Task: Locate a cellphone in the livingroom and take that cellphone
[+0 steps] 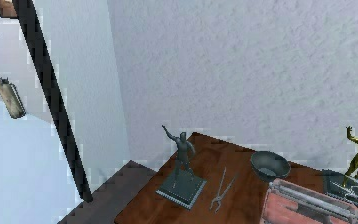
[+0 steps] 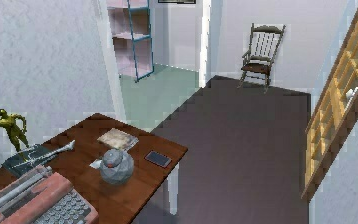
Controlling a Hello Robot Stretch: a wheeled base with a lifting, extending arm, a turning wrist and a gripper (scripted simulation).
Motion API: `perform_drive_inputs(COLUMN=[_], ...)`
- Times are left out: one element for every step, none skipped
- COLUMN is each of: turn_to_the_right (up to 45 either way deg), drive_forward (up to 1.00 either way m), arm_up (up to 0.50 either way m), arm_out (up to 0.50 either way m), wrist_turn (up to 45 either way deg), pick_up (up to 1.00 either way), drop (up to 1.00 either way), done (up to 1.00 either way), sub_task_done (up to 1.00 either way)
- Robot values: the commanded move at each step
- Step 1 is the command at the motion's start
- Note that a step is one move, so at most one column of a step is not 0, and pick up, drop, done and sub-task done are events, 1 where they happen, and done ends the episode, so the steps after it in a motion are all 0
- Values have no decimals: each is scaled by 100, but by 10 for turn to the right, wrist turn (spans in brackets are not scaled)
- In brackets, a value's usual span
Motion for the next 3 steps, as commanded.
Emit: perform_drive_inputs(turn_to_the_right=[0, 0, 0], drive_forward=[0, 0, 0], arm_up=[0, 0, 0], arm_out=[46, 0, 0], wrist_turn=[0, 450, 450], pick_up=[0, 0, 0], drop=[0, 0, 0], done=[0, 0, 0], sub_task_done=[0, 0, 0])
